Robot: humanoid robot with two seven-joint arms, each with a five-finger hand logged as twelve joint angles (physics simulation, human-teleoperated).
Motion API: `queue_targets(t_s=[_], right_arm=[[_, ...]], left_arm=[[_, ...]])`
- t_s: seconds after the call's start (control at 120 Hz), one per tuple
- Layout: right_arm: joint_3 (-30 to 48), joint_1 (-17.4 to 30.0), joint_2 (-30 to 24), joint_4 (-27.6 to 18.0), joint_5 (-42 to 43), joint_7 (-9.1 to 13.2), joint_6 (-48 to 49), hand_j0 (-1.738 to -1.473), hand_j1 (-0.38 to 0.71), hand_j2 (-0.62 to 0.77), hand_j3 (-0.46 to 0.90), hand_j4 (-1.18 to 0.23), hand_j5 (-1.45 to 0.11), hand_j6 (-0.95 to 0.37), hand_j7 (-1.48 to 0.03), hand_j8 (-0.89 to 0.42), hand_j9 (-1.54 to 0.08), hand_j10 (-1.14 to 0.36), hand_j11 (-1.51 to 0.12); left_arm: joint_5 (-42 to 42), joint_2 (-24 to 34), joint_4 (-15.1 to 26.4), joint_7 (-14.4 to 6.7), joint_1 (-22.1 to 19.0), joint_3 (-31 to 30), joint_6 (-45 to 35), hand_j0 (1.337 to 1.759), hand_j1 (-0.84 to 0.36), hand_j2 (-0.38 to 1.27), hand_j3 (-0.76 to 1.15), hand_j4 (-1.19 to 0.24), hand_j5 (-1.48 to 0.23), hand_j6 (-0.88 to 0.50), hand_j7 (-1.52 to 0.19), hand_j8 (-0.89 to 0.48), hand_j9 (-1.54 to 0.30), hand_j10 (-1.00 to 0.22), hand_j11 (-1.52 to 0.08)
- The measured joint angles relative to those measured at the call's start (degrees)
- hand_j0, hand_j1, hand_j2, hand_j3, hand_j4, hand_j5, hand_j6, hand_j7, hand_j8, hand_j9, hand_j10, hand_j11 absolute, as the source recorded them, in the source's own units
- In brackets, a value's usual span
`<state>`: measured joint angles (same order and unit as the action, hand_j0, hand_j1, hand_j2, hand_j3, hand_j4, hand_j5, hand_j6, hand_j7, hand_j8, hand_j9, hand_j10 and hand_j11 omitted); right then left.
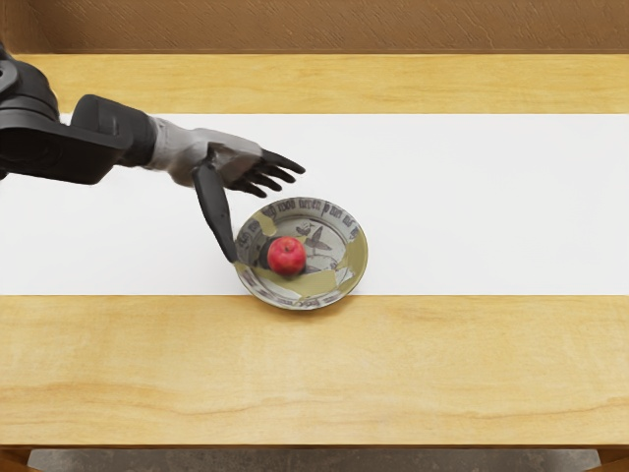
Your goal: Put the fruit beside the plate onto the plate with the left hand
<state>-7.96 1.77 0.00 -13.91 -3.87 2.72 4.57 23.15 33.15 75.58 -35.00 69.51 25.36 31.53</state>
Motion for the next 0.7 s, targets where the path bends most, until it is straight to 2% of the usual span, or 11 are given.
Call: queue_targets(t_s=[0.183, 0.292, 0.367, 0.467, 0.7], right_arm=[[0.0, 0.0, 0.0, -0.1, 0.0, 0.0, 0.0, -1.658, -0.33, 0.00, 0.00, -0.01, -0.02, -0.01, -0.02, -0.01, -0.02, -0.01, -0.02], [0.0, 0.0, 0.0, -0.1, 0.0, 0.0, 0.0, -1.658, -0.33, 0.00, 0.00, -0.01, -0.02, -0.01, -0.02, -0.01, -0.02, -0.01, -0.02], [0.0, 0.0, 0.0, -0.1, 0.0, 0.0, 0.0, -1.658, -0.33, 0.00, 0.00, -0.01, -0.02, -0.01, -0.02, -0.01, -0.02, -0.01, -0.02], [0.0, 0.0, 0.0, -0.1, 0.0, 0.0, 0.0, -1.658, -0.33, 0.00, 0.00, -0.01, -0.02, -0.01, -0.02, -0.01, -0.02, -0.01, -0.02], [0.0, 0.0, 0.0, -0.2, 0.0, 0.0, 0.0, -1.658, -0.33, 0.00, 0.00, -0.01, -0.02, -0.01, -0.02, -0.01, -0.02, -0.01, -0.02]], left_arm=[[-4.5, 7.6, -0.2, 0.0, -5.1, 7.8, 2.9, 1.658, 0.34, 0.01, 0.00, -0.01, -0.02, -0.01, -0.01, -0.01, -0.01, -0.01, -0.01], [-10.5, 13.1, -2.7, 0.0, -7.0, 9.3, 3.3, 1.658, 0.34, 0.00, 0.00, -0.01, -0.01, -0.01, -0.01, -0.01, -0.01, -0.01, -0.01], [-14.2, 14.6, -3.9, 0.0, -8.0, 9.7, 3.4, 1.658, 0.35, 0.00, 0.00, -0.01, -0.01, 0.00, -0.01, 0.00, -0.01, -0.01, -0.01], [-18.6, 19.1, -4.9, 0.0, -11.5, 10.0, 3.5, 1.658, 0.35, 0.00, 0.00, 0.00, 0.00, 0.00, 0.00, 0.00, 0.00, 0.00, 0.00], [-23.3, 19.4, -7.1, 0.0, -12.9, 10.2, 3.5, 1.658, 0.35, 0.00, 0.00, 0.00, 0.00, 0.00, 0.00, 0.00, 0.00, 0.00, 0.00]])
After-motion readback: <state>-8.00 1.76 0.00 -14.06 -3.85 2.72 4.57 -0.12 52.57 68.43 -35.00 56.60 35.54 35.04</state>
